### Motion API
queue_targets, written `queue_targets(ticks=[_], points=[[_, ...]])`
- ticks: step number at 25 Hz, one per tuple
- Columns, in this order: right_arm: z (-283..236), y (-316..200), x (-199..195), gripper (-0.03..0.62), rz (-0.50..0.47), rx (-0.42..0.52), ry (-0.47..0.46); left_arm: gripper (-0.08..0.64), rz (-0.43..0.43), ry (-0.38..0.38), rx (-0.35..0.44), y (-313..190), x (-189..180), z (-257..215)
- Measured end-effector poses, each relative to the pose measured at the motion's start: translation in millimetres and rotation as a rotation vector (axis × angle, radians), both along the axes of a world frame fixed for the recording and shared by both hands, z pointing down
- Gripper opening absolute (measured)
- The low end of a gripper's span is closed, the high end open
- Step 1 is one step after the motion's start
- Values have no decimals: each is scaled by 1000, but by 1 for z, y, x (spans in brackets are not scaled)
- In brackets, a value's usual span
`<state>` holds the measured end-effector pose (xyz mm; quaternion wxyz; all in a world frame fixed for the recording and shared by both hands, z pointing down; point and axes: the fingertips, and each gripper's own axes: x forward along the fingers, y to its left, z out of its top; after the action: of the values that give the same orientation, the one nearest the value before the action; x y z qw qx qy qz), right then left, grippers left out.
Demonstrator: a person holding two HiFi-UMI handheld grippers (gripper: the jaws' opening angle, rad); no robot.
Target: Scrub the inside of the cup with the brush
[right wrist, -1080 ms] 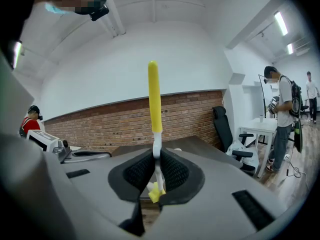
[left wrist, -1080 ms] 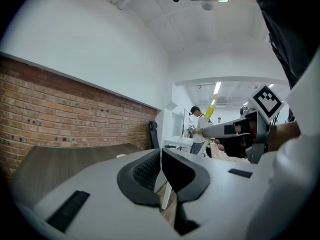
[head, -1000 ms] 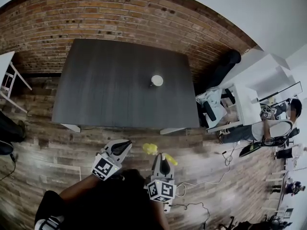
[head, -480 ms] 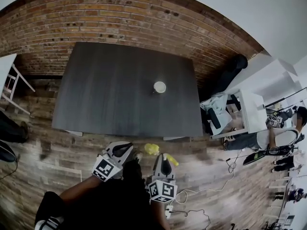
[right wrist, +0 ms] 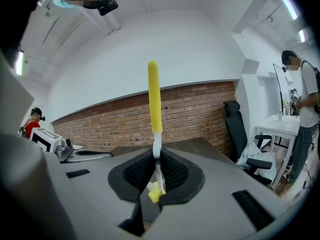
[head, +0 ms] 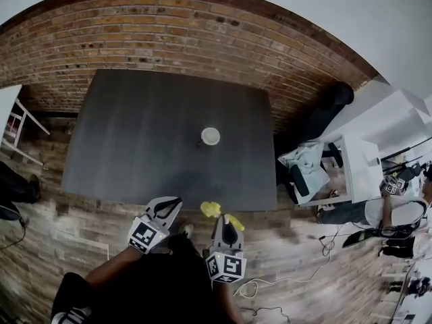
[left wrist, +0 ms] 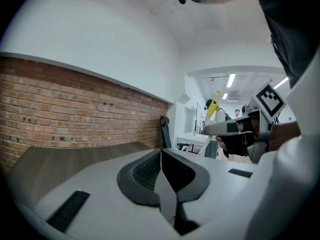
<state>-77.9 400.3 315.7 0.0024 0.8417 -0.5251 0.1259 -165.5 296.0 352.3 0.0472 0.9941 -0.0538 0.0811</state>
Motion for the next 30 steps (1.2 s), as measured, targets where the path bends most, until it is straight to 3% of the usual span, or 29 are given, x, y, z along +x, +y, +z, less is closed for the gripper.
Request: queue_targets(ticks=[9, 18, 24, 30], points=[[11, -12, 89, 51, -68, -12, -19, 38, -60, -45, -4, -2, 73, 15], [28, -46, 124, 52, -86, -41, -45, 38, -84, -90, -19, -33, 104, 33], [35, -82, 137, 51, -53, -70, -30, 38, -64, -103, -24, -73, 121, 51], [30, -132, 154, 51, 5, -92, -15, 38, 17, -149, -3, -121, 145, 75]])
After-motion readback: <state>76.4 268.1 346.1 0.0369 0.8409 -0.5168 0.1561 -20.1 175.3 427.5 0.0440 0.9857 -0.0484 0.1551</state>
